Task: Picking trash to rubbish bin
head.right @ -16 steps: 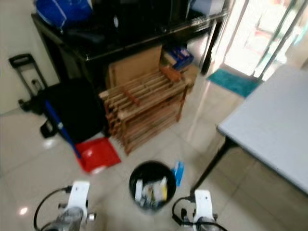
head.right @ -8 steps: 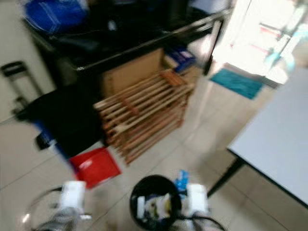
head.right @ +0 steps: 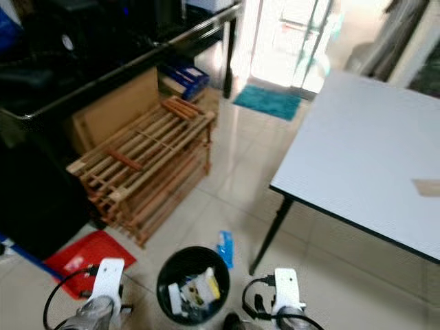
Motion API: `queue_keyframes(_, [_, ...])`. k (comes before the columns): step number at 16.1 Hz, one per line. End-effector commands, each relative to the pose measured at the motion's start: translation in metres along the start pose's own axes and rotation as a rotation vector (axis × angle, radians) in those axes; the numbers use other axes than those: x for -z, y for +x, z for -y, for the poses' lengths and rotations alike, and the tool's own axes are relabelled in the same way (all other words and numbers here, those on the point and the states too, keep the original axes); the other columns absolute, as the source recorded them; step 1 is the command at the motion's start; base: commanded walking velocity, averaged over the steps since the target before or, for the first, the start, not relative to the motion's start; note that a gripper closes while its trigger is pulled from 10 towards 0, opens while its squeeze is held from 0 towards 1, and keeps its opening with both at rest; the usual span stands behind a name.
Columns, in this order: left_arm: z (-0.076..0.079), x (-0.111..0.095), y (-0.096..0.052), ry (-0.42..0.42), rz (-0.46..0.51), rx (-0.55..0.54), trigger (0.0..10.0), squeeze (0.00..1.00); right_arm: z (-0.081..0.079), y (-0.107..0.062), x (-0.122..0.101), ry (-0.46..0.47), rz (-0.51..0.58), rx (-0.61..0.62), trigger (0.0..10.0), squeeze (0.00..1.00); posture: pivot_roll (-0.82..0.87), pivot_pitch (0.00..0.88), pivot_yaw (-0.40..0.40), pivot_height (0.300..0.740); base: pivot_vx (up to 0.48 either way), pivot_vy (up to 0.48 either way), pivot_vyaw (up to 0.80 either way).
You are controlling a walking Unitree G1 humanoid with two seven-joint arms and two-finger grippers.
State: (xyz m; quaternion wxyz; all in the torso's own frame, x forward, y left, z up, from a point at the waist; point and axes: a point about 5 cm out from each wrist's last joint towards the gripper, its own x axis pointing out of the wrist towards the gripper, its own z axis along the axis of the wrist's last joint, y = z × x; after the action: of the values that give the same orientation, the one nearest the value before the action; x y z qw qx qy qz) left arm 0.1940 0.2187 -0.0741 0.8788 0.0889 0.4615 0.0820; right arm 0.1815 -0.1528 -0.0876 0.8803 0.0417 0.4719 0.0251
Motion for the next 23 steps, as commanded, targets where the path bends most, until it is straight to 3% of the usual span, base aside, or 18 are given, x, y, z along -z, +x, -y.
queue_keyframes(1, [0.000, 0.001, 0.000, -0.013, -0.004, 0.008, 10.0, 0.00, -0.003, 0.000, -0.001, -0.004, 0.003, -0.007, 10.0, 0.00, 0.01, 0.074, -0.047, 0.740, 0.000, 0.000, 0.00])
queue_keyframes(5, [-0.001, 0.000, 0.000, -0.013, -0.001, 0.002, 10.0, 0.00, -0.004, 0.001, -0.001, -0.010, -0.001, -0.013, 10.0, 0.00, 0.01, 0.076, -0.046, 0.740, 0.000, 0.000, 0.00])
queue_keyframes(14, [-0.001, 0.004, 0.000, -0.008, -0.015, 0.008, 10.0, 0.00, -0.006, 0.001, -0.001, -0.008, 0.001, -0.027, 10.0, 0.00, 0.01, 0.088, -0.048, 0.740, 0.000, 0.000, -0.79])
queue_keyframes(16, [-0.002, 0.004, 0.000, 0.006, -0.010, 0.007, 10.0, 0.00, -0.006, 0.001, -0.002, -0.005, 0.013, -0.025, 10.0, 0.00, 0.01, 0.091, -0.047, 0.740, 0.000, 0.000, 0.00])
queue_keyframes(19, [-0.005, -0.007, 0.001, 0.032, 0.029, 0.000, 10.0, 0.00, -0.007, 0.001, -0.008, -0.049, 0.029, -0.036, 10.0, 0.00, 0.01, 0.110, -0.051, 0.740, 0.000, 0.000, 0.00])
queue_keyframes(23, [0.000, -0.041, 0.003, 0.075, 0.126, 0.055, 10.0, 0.00, -0.014, 0.004, -0.034, -0.089, 0.109, -0.098, 10.0, 0.00, -0.02, 0.172, -0.055, 0.740, 0.000, 0.000, 0.00])
